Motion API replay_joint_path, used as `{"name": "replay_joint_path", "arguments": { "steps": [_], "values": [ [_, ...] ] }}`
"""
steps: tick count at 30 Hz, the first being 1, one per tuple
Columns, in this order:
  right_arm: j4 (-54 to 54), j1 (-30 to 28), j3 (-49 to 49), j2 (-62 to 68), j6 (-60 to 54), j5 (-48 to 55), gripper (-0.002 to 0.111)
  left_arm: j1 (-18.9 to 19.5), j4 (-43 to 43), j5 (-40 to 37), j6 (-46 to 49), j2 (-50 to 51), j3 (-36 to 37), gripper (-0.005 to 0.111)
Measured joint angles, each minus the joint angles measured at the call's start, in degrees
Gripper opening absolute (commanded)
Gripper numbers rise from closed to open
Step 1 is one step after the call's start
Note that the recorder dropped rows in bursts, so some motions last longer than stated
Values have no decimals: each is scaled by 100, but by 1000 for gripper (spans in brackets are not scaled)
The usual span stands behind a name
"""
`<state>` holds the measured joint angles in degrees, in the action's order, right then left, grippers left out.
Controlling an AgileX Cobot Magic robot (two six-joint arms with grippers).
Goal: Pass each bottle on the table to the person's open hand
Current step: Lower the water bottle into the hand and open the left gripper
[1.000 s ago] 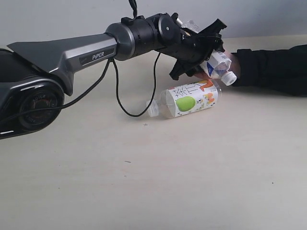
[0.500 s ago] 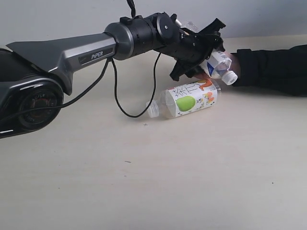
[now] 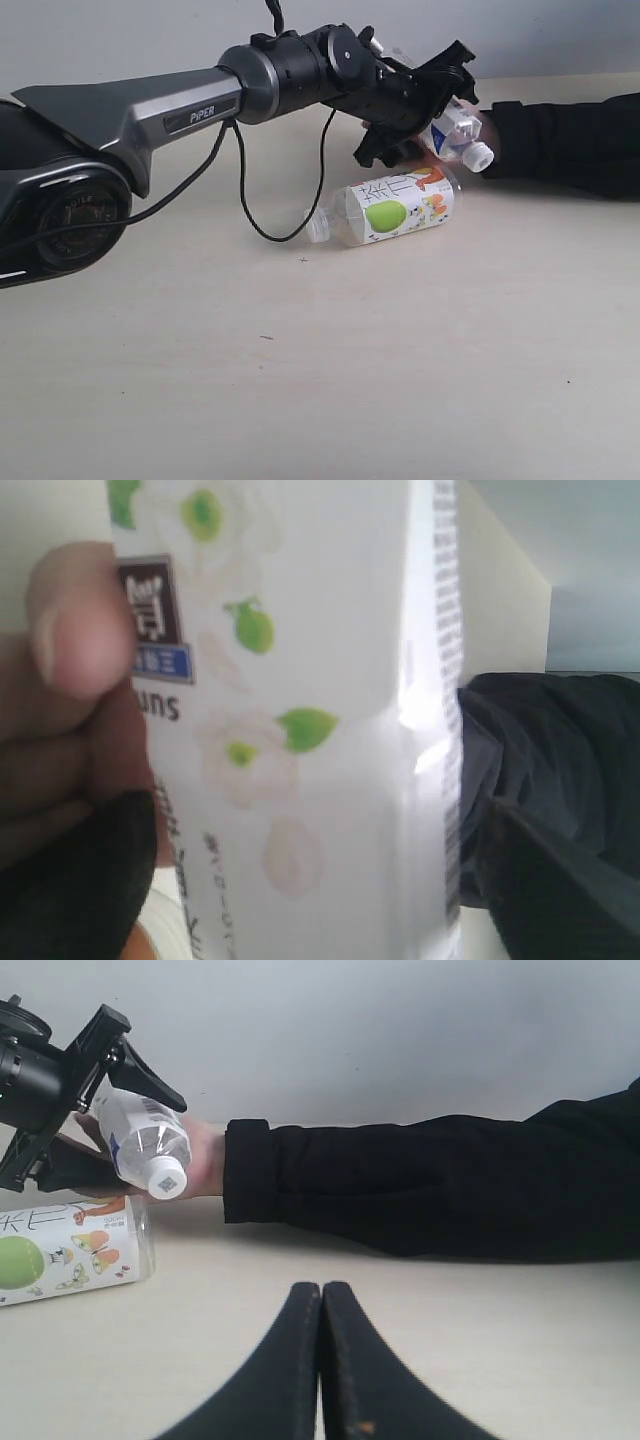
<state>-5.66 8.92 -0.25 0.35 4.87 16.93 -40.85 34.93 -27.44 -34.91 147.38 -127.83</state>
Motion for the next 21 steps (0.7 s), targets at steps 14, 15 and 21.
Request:
{"name": "replay_joint_path", "arguments": {
  "steps": [14,15,21],
  "values": [
    [0,0,0,0,0,0,0,0,0,-577,373,-218,0,83],
    [0,0,0,0,0,0,0,0,0,-601,414,-234,0,83],
    [0,0,0,0,0,0,0,0,-24,-850,782,-458,0,83]
  ]
}}
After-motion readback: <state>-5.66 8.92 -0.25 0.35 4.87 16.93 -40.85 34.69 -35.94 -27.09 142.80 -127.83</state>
